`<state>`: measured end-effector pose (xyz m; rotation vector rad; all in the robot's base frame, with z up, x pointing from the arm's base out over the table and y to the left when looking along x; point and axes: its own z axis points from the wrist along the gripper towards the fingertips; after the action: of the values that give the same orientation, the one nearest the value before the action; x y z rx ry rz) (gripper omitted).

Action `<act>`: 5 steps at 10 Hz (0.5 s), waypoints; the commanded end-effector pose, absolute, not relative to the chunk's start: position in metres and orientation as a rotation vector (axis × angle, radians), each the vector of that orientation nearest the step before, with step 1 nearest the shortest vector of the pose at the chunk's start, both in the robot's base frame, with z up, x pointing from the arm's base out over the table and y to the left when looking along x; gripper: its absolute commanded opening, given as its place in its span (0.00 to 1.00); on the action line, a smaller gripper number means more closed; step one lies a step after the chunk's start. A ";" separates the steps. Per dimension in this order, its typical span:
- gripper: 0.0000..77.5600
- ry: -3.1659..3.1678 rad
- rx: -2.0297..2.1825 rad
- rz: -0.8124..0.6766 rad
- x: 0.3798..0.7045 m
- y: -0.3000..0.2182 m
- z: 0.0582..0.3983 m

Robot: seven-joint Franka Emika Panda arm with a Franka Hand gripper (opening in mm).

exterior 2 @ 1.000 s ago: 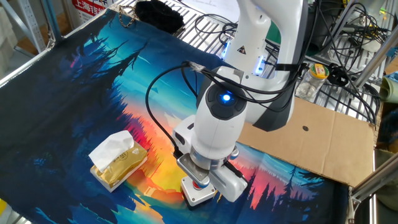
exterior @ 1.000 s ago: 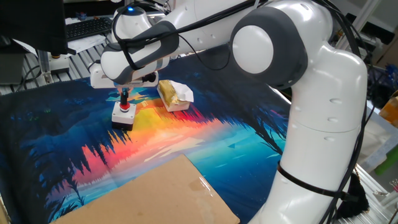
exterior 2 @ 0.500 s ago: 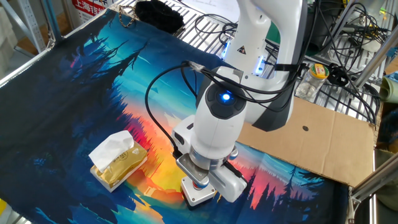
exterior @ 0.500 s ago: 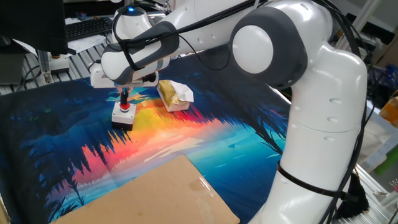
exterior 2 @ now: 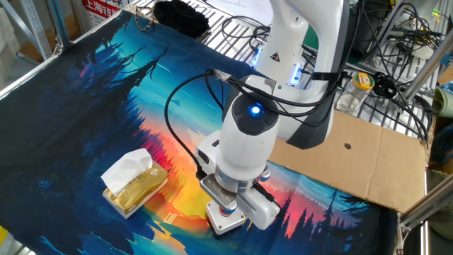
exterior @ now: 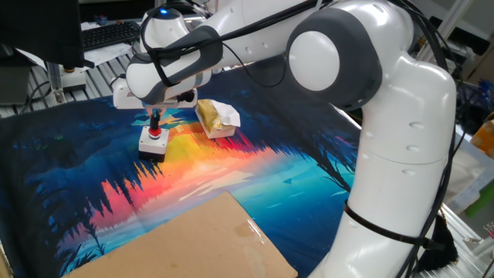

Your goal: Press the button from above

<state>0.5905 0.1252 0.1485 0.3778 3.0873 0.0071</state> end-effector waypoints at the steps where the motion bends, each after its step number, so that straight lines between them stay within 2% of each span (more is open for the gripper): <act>1: 0.00 3.170 0.466 0.022 0.589 0.136 0.201; 5: 0.00 3.187 0.477 0.081 0.598 0.133 0.234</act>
<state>0.5898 0.1305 0.1859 0.4304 3.1414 0.0182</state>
